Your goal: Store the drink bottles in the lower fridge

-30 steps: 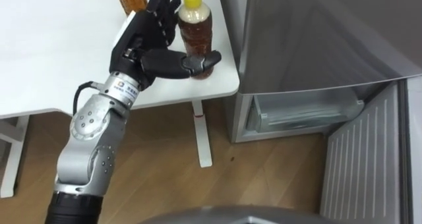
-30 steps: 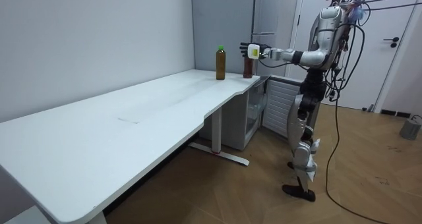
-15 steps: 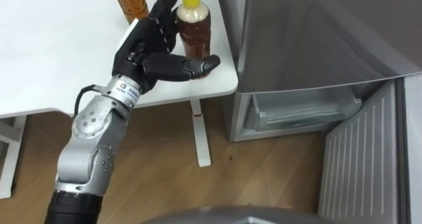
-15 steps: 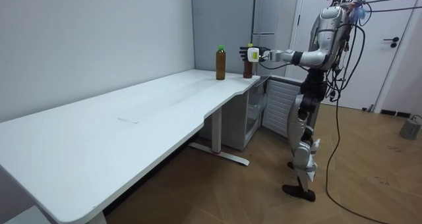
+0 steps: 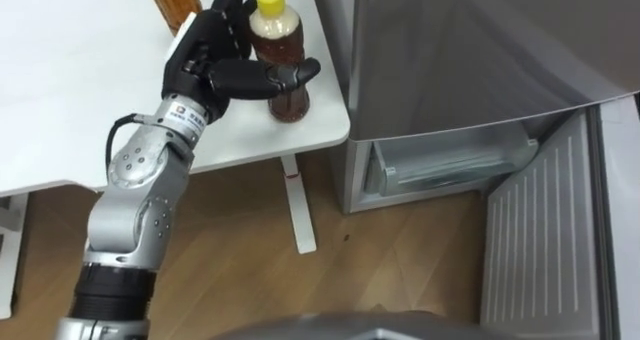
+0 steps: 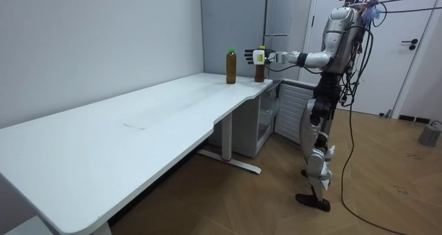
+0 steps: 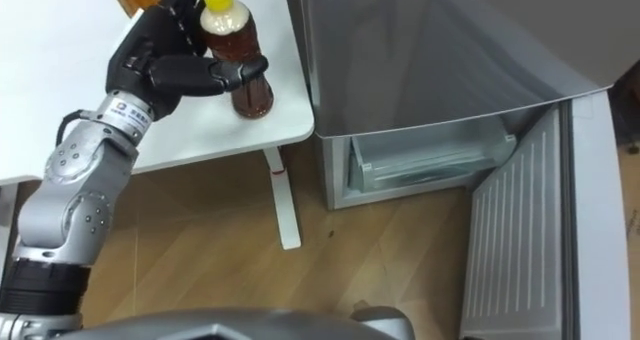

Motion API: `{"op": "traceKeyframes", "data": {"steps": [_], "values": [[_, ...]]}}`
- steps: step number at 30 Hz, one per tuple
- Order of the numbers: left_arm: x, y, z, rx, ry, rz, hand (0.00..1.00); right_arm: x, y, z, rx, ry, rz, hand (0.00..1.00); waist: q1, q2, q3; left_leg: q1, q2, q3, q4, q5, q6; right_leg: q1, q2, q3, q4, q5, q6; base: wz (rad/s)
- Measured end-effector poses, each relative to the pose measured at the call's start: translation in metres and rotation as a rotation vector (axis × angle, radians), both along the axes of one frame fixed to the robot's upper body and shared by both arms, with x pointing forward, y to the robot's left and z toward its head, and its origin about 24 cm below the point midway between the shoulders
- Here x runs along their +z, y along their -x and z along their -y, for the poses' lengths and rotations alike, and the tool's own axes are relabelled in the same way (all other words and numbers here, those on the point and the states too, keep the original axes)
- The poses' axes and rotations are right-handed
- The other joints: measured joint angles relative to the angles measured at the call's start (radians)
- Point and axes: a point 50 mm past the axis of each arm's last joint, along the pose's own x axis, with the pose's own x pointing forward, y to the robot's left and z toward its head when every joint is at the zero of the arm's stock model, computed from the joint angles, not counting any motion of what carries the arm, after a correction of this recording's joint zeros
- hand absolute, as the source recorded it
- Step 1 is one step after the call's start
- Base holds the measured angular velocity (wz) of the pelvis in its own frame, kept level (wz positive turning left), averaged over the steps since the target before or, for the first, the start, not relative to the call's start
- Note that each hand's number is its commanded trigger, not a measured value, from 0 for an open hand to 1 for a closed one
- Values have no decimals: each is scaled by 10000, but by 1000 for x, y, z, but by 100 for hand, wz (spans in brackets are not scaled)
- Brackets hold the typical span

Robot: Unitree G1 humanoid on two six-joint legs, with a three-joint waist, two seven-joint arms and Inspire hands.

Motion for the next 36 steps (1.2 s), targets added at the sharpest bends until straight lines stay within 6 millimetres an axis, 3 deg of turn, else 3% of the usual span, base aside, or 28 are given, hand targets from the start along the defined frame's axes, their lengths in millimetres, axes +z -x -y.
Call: {"op": "traceKeyframes", "data": {"steps": [11, 13, 14, 15, 36], "values": [[1, -1, -4, 310, -21, -6, 0, 0, 1, 0, 39, 1, -25, 0, -23, -22, 14, 38, 1, 1, -10, 0, 0, 7, 11, 98, -5, -1, 1, 0], [1, -1, -4, 327, -25, -9, 77, 0, 0, 0, 39, 1, -24, 0, -24, -7, 5, 38, 1, 1, -12, 0, 0, 7, 13, 96, -4, -1, 1, 0], [1, -1, -4, 327, -27, -9, 93, 0, 1, 0, 37, 2, -27, 0, -24, 1, -1, 37, 1, 0, -11, 0, 0, 9, 13, 95, -4, -1, 1, 0], [1, -1, -4, 327, -27, -8, 100, 0, 1, 0, 37, 2, -29, 0, -25, 5, -4, 36, 1, 0, -12, 0, 0, 10, 14, 94, -4, -1, 1, 0], [-6, -7, -3, 31, -312, -391, 100, -1, -2, -4, 275, -89, -85, 0, -320, 7, -16, -37, 2, -2, 35, 0, 0, -30, 13, 98, 0, -1, 1, 0]]}}
